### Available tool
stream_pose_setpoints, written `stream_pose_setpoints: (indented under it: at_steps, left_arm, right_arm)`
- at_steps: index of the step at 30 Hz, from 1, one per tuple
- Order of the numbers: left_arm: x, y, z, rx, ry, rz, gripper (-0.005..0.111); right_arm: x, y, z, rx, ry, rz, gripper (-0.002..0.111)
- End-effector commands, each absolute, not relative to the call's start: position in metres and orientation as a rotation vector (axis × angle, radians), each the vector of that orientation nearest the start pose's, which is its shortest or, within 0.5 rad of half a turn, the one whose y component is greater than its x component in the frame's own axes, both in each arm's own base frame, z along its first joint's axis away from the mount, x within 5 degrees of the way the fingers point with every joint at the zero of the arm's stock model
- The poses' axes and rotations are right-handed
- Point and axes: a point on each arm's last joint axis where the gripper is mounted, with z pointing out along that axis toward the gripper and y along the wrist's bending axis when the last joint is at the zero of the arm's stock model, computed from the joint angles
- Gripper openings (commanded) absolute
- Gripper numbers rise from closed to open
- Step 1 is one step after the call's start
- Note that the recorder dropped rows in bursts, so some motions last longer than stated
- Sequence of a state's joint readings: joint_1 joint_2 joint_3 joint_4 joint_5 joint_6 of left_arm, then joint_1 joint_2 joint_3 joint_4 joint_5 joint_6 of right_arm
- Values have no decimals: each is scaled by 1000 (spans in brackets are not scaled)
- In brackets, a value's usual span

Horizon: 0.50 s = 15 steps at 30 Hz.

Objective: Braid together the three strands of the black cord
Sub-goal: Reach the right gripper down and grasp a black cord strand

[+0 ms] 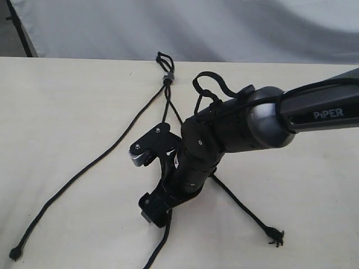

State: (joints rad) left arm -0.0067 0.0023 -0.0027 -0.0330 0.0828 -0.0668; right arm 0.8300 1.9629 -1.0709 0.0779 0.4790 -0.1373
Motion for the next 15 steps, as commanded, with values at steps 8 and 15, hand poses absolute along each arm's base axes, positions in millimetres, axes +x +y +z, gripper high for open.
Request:
stream_pose_setpoints:
  at_steps: [8, 15]
  left_arm:
    - [56, -1, 207, -63, 1554, -87, 31]
    - [56, -1, 207, -63, 1554, -87, 31]
  right_arm:
    - [239, 266, 107, -1359, 2663, 151, 16]
    - [262, 292, 142, -1295, 2571, 215, 0]
